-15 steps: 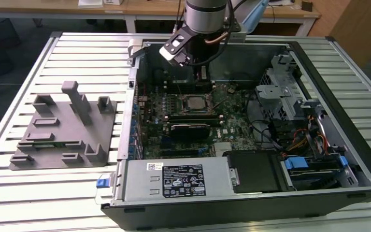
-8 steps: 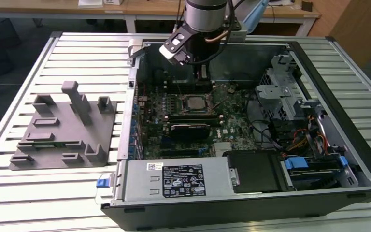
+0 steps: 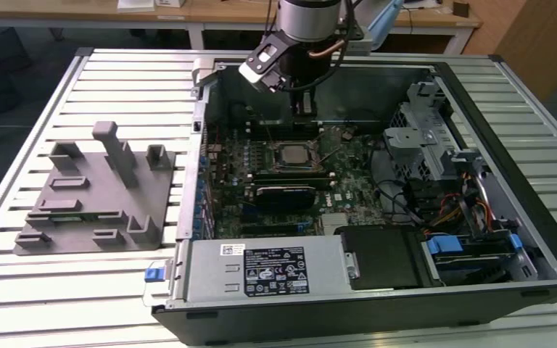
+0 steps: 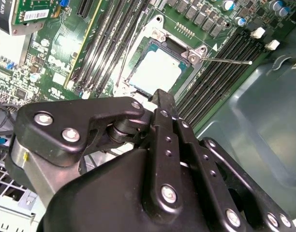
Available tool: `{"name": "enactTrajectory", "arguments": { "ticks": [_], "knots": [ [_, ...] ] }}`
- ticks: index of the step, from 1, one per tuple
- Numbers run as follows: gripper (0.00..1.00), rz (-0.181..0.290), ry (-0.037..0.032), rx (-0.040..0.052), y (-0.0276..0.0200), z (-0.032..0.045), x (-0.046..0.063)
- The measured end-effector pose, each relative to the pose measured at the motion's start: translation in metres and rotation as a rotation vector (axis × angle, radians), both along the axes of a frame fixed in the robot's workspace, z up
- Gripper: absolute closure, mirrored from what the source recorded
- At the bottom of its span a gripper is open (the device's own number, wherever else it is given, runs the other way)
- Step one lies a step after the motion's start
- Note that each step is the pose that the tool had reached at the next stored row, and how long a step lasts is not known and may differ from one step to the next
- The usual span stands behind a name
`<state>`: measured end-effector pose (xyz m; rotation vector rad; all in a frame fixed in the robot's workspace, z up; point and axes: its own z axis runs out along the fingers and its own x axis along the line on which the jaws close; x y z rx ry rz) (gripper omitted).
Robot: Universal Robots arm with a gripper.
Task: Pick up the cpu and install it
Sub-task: 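Close the cpu cover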
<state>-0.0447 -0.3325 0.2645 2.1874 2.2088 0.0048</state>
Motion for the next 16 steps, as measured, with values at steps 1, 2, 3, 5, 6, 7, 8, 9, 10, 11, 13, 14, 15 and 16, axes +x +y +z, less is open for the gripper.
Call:
{"name": "enactTrajectory", "arguments": {
  "ticks": [1, 2, 3, 5, 6, 7, 8, 9, 10, 11, 13, 14, 15, 16],
  "knots": [
    [0.89, 0.0, 0.0001, -0.0001, -0.0004, 0.0, 0.0],
    [0.89, 0.0, 0.0001, -0.0001, -0.0005, 0.0, 0.0],
    [0.89, 0.0, 0.0001, -0.0002, -0.0005, 0.0001, 0.001],
    [0.89, 0.0, 0.0002, 0.0001, -0.0005, 0.0001, 0.006],
    [0.89, 0.0, 0.0001, 0.0004, -0.0006, 0.0001, 0.01],
    [0.89, 0.0, 0.0001, 0.0004, -0.0005, 0.0, 0.013],
    [0.89, 0.0, 0.0001, 0.0005, -0.0005, 0.0, 0.016],
    [0.89, 0.0, 0.0002, 0.0004, -0.0006, 0.0001, 0.019],
    [0.89, 0.0, 0.0002, 0.0004, -0.0006, 0.0001, 0.021],
    [0.89, 0.0, 0.0, 0.0006, -0.0006, 0.0, 0.023],
    [0.89, 0.0, 0.0002, 0.0004, -0.0006, 0.0001, 0.025],
    [0.89, 0.0, 0.0003, 0.0005, -0.0005, 0.0004, 0.027],
    [0.89, 0.0, 0.0005, 0.0007, -0.0005, 0.0007, 0.03],
    [0.89, 0.0, 0.0009, 0.0011, -0.0005, 0.0008, 0.033]
  ]
}}
